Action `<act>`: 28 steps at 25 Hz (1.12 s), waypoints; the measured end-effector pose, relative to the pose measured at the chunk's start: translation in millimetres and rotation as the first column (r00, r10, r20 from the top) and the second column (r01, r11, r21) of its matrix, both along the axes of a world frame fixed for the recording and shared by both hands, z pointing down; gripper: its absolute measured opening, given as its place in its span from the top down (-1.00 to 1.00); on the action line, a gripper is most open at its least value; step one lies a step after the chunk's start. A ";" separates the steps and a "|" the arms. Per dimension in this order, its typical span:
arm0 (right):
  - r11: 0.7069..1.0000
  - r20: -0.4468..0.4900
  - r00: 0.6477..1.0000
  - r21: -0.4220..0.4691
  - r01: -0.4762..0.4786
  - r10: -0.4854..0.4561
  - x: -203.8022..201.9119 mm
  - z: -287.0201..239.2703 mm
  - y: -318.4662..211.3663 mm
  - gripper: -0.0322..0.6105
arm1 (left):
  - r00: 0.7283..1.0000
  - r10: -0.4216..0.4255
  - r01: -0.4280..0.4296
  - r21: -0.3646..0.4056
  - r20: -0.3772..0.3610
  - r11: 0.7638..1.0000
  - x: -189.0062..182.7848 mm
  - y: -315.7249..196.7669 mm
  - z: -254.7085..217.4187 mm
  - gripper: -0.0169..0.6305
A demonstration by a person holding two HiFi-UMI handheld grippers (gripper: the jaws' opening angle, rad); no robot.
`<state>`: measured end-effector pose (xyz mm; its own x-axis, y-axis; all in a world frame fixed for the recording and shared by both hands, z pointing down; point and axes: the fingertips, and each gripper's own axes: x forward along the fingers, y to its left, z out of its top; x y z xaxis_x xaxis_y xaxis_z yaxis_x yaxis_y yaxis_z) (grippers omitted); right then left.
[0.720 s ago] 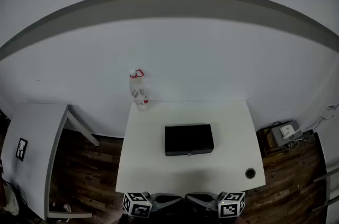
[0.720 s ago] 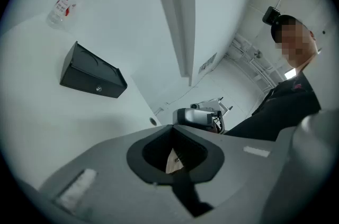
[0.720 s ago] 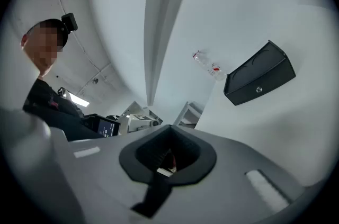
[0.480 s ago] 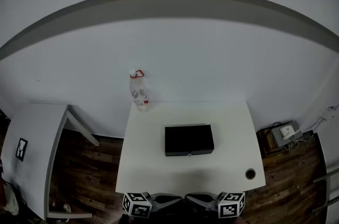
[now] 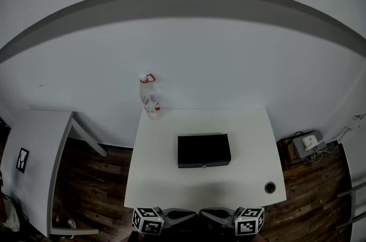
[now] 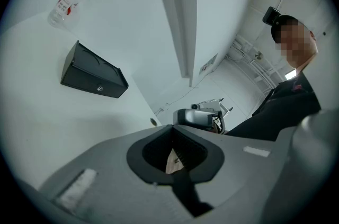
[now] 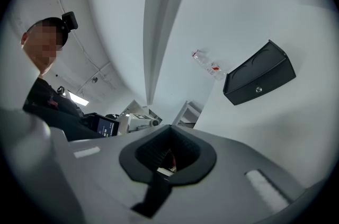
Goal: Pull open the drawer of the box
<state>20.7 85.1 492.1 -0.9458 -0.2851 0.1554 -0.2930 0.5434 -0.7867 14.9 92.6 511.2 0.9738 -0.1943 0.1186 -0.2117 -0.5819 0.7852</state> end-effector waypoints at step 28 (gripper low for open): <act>0.992 -0.051 0.992 -0.042 -0.120 0.117 18.5 14.8 -22.5 0.73 | 0.966 -0.141 0.128 0.069 0.218 0.989 -33.5 -57.9 21.1 0.93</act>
